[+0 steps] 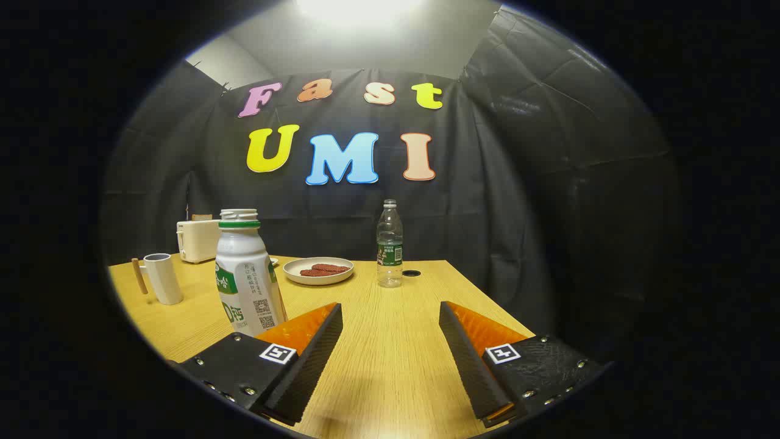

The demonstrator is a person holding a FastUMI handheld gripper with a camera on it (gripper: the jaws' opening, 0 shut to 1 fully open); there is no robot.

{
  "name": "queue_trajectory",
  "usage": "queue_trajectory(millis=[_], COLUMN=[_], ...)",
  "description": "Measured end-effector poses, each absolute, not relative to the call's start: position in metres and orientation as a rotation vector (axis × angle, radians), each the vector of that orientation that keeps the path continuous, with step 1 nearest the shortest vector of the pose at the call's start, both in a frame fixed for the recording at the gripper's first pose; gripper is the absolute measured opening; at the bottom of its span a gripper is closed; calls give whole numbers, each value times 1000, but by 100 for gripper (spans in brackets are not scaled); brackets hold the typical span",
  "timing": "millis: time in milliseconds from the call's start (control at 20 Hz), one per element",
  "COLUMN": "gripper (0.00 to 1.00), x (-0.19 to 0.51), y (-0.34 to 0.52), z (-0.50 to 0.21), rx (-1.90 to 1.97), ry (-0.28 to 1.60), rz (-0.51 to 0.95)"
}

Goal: Take the bottle from table, then pour the juice into the cup, finally place the bottle on the coaster

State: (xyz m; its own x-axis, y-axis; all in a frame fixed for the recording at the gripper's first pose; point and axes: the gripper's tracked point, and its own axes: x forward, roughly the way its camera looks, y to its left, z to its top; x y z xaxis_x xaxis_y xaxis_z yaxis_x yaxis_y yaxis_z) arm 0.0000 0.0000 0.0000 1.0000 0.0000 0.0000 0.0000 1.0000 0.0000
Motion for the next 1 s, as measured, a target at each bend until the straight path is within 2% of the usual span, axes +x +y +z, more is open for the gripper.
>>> queue_trajectory(millis=[600, 1000], gripper=[97, 97], x=[5, 47], y=[-1, 1], z=[0, 6], rx=[1, -23], ry=[-5, -19], rz=[-3, -13])
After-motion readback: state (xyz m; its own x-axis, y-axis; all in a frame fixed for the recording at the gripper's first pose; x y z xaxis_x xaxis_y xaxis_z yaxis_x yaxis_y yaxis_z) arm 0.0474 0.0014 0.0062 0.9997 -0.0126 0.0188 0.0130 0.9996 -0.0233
